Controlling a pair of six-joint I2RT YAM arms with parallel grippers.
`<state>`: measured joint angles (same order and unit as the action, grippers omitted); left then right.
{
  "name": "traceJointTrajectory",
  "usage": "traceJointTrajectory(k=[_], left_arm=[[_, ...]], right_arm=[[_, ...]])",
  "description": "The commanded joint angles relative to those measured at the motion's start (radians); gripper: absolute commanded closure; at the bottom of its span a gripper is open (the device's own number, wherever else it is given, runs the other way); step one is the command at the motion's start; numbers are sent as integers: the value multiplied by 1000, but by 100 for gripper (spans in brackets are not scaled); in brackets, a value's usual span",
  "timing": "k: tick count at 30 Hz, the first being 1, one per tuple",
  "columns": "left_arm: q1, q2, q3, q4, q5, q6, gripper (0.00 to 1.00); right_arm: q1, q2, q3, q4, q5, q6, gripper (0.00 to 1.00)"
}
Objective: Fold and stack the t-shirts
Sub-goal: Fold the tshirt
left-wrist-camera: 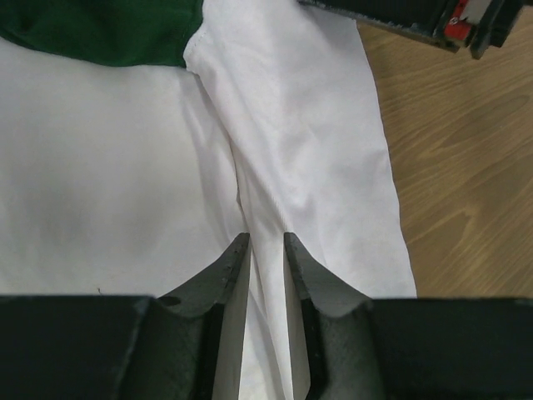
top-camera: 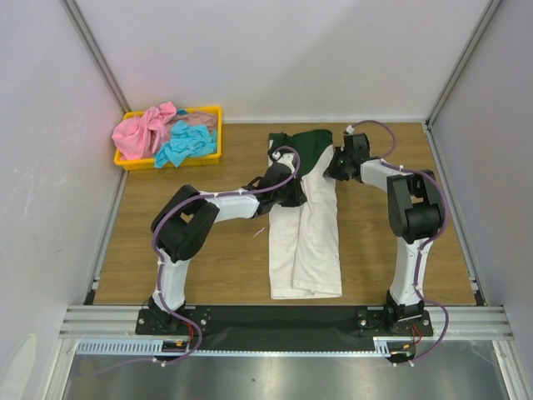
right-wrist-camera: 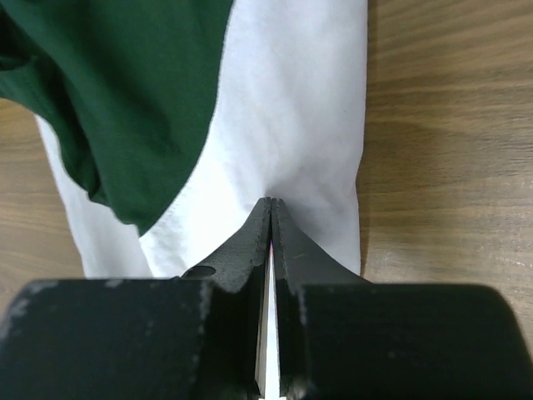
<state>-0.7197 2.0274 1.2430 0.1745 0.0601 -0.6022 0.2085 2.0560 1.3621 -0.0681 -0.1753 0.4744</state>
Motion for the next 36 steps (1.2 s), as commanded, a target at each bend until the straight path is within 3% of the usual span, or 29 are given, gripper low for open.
traceJointTrajectory(k=[1, 14, 18, 21, 36], left_arm=[[-3, -4, 1, 28, 15, -5, 73], [-3, 66, 47, 22, 60, -11, 70], [-4, 63, 47, 29, 66, -10, 80], [-3, 48, 41, 31, 58, -10, 99], [-3, -79, -63, 83, 14, -18, 100]], right_arm=[[5, 21, 35, 16, -6, 0, 97], [0, 35, 46, 8, -9, 0, 97], [2, 43, 52, 5, -3, -2, 97], [0, 56, 57, -2, 11, -2, 98], [-1, 75, 65, -35, 83, 3, 100]])
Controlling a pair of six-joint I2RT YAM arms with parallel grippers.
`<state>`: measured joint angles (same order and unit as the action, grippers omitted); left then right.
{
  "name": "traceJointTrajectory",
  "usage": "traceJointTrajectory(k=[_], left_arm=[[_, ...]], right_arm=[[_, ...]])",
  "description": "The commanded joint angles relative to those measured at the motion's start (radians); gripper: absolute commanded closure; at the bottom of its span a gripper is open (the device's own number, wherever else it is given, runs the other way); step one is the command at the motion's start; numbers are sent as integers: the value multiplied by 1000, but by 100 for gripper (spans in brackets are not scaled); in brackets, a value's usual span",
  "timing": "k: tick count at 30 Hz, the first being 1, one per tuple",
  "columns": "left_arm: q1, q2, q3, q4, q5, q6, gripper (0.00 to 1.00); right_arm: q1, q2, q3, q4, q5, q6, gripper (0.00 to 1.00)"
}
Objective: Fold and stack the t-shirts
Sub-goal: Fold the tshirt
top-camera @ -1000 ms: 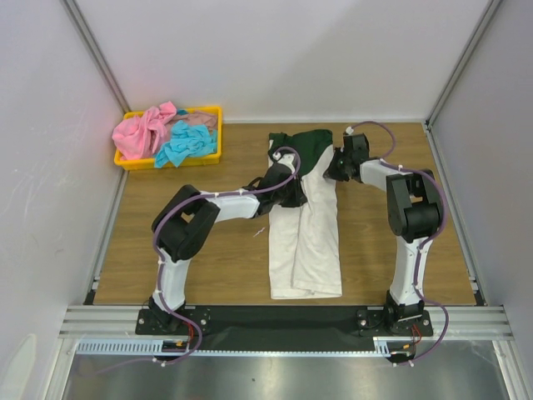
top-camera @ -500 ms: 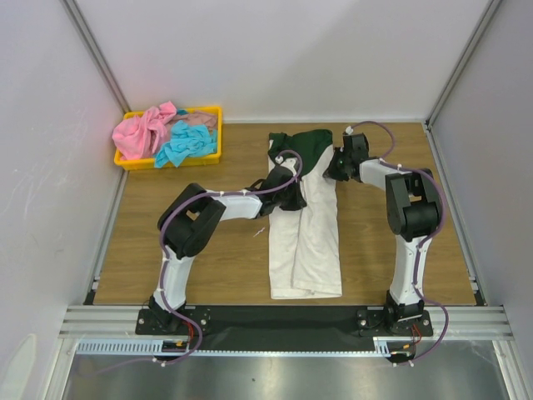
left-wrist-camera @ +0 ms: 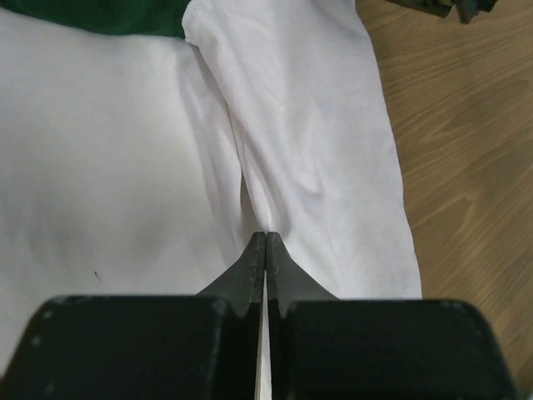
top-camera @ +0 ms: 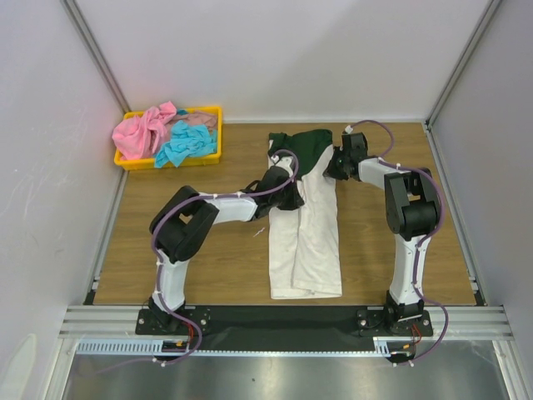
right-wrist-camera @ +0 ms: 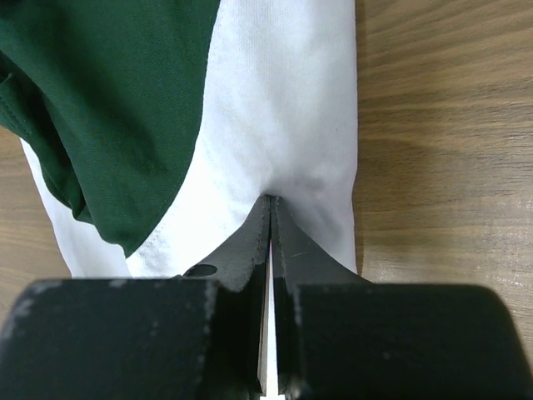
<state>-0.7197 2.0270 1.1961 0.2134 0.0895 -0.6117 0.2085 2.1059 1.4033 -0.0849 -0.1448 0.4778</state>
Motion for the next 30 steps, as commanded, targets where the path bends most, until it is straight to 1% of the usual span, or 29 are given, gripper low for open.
traceJointTrajectory(k=[1, 5, 10, 16, 21, 24, 25, 27, 28, 30], left_arm=[[-4, -82, -21, 47, -17, -10, 100], [-4, -91, -39, 54, -23, -16, 100], [-3, -105, -58, 32, -83, -28, 100], [-4, -93, -85, 23, -86, -56, 100], [-3, -85, -86, 26, -86, -51, 100], [-3, -94, -75, 15, -79, -25, 90], [-3, -100, -72, 12, -76, -17, 76], [-4, -132, -75, 9, -53, 10, 63], [-6, -149, -82, 7, -51, 19, 50], [-17, -201, -90, -11, -48, 52, 41]], right_arm=[[-3, 23, 23, -21, 53, -1, 100], [-3, 23, 23, -19, 54, -1, 100], [-3, 26, 25, -24, 54, -1, 100], [-3, 26, 26, -29, 59, -1, 100], [-3, 28, 31, -35, 48, -7, 100], [0, 23, 36, -42, 33, -18, 100], [2, 14, 40, -44, 28, -22, 100], [8, -3, 43, -49, 17, -37, 99], [9, -23, 46, -49, 16, -41, 98], [15, -41, 54, -58, 11, -54, 97]])
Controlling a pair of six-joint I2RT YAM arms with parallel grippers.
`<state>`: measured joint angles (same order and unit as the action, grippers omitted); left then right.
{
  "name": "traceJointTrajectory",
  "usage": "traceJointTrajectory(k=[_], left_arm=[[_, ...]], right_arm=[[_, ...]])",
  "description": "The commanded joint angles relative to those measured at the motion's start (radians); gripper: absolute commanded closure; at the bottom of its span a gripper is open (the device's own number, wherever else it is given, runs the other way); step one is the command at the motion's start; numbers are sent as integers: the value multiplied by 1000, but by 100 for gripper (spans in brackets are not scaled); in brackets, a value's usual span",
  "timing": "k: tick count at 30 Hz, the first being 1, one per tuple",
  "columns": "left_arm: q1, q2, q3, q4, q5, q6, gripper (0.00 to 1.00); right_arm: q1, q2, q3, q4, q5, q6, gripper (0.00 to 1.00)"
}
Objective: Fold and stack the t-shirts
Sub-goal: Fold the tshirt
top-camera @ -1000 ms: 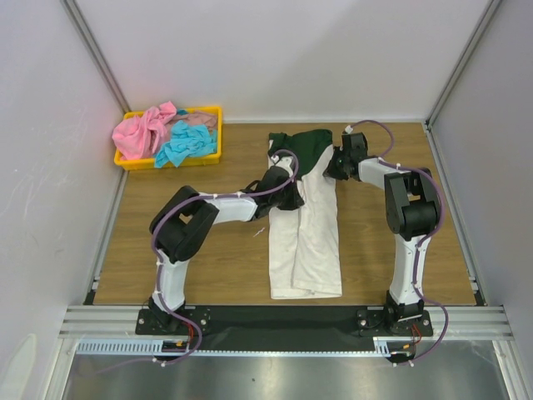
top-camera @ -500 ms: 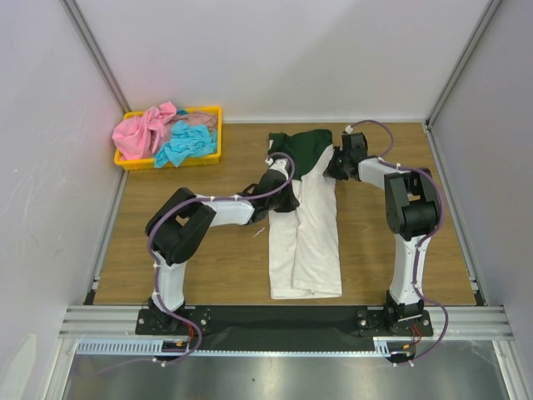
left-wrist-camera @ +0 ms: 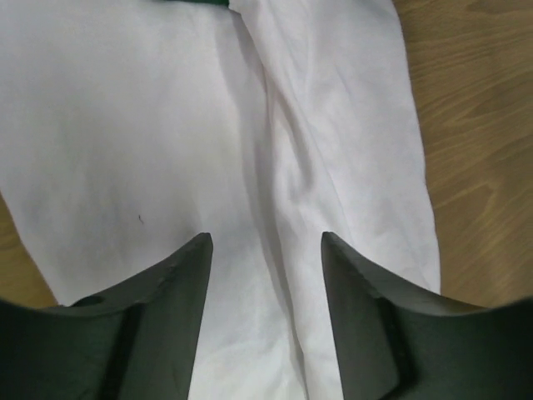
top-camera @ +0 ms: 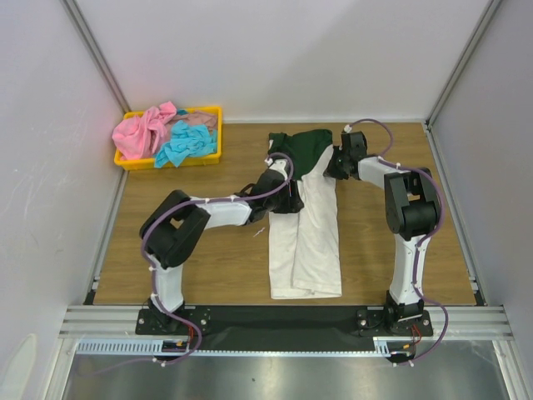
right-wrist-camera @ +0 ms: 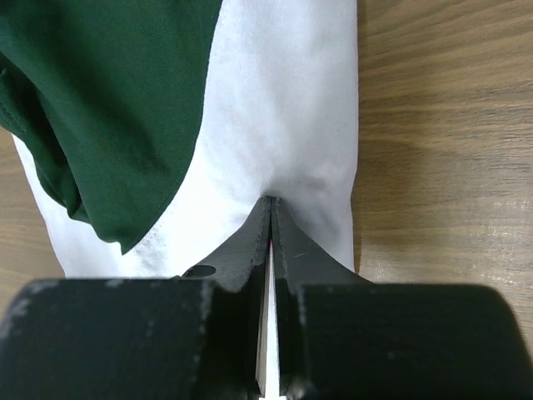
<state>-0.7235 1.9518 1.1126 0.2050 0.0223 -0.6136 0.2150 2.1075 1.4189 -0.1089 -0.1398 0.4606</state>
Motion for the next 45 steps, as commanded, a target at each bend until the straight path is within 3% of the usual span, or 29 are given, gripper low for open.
traceJointTrajectory(k=[1, 9, 18, 24, 27, 31, 34, 39, 41, 42, 44, 45], left_arm=[[-17, -145, -19, -22, 15, 64, 38], [-109, -270, -167, -29, -7, 37, 37], [-246, -277, -234, -121, -120, -20, 39], [-258, -266, -278, -87, -102, -52, 45], [-261, -252, -284, -72, -81, -54, 55], [-272, -252, -284, -67, -62, -51, 86], [-278, -274, -303, -61, -61, -49, 100], [-278, -367, -315, -140, -106, -43, 96], [-260, -441, -295, -197, -183, -17, 79], [-242, -465, -268, -254, -196, -8, 65], [-144, -516, -244, -257, -170, 17, 54], [-104, -525, -234, -230, -153, 20, 43]], right_arm=[[11, -55, 41, -40, 2, -42, 96], [32, -156, 45, -80, 23, -57, 92], [60, -201, -49, -61, 63, -45, 92], [57, -241, -113, -34, 89, -22, 91], [49, -247, -113, -32, 115, -11, 91], [35, -250, -112, -23, 114, -2, 91], [26, -251, -113, -14, 109, 4, 90], [17, -242, -100, 2, 80, 7, 90], [12, -238, -83, 3, 69, 1, 90], [11, -238, -66, 2, 56, -2, 89], [9, -239, -49, 0, 46, -11, 88], [7, -241, -41, 0, 37, -13, 87]])
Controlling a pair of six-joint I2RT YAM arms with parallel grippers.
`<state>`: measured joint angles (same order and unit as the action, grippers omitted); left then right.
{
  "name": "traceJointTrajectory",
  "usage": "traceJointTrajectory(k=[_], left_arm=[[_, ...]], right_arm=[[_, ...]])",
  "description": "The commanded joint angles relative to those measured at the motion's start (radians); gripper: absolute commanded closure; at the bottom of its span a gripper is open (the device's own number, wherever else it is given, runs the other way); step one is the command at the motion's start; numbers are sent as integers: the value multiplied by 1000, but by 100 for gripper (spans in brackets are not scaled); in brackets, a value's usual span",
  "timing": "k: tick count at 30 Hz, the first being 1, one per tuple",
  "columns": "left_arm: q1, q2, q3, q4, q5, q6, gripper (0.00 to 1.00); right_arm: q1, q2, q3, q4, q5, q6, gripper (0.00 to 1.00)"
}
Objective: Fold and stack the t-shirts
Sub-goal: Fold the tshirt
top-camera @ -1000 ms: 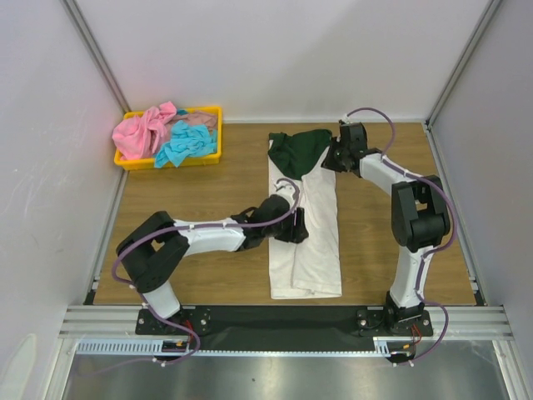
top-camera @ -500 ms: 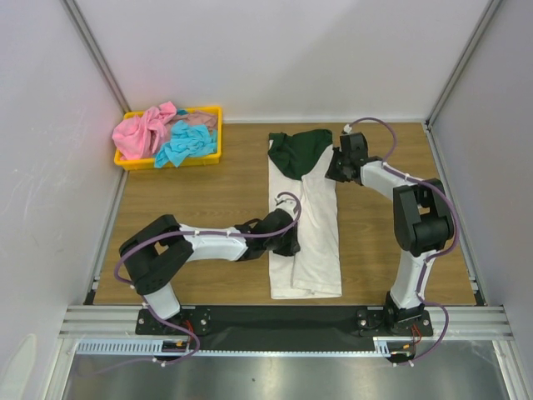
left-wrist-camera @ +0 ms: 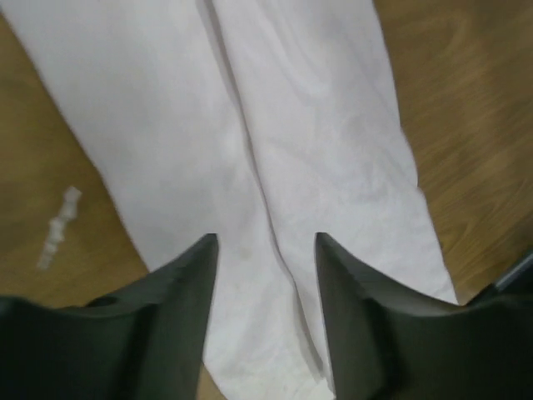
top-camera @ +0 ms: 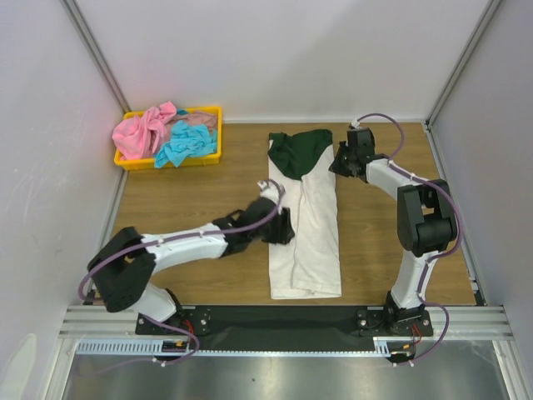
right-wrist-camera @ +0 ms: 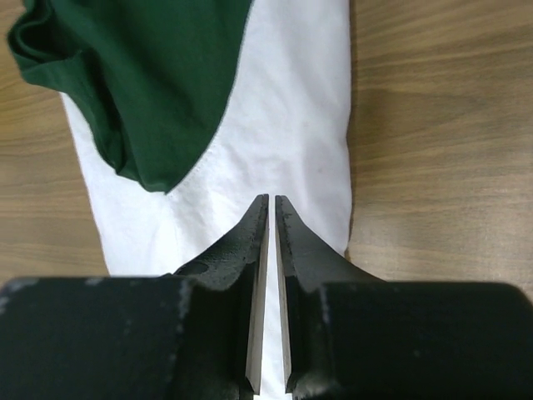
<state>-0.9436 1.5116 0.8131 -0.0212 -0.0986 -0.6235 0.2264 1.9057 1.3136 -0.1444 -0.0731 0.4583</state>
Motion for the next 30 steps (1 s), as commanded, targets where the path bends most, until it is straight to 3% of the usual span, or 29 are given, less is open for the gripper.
traceJointTrajectory(k=[1, 3, 7, 11, 16, 24, 30], left_arm=[[158, -94, 83, 13, -20, 37, 39], [268, -68, 118, 47, -4, 47, 31], [397, 70, 314, 46, -4, 73, 29], [489, 220, 444, 119, 57, 59, 30], [499, 448, 674, 143, 85, 111, 29], [494, 665, 920, 87, 102, 178, 29], [433, 786, 1134, -49, -80, 397, 25]], right_arm=[[-7, -43, 75, 39, -33, -12, 87], [-7, -48, 79, 51, -53, -18, 83], [-7, -45, 84, 117, -90, -40, 73], [-7, 12, 131, 166, -139, -64, 73], [-1, 94, 153, 282, -223, -63, 72], [24, 205, 274, 270, -200, -26, 73], [16, 217, 286, 266, -171, -23, 73]])
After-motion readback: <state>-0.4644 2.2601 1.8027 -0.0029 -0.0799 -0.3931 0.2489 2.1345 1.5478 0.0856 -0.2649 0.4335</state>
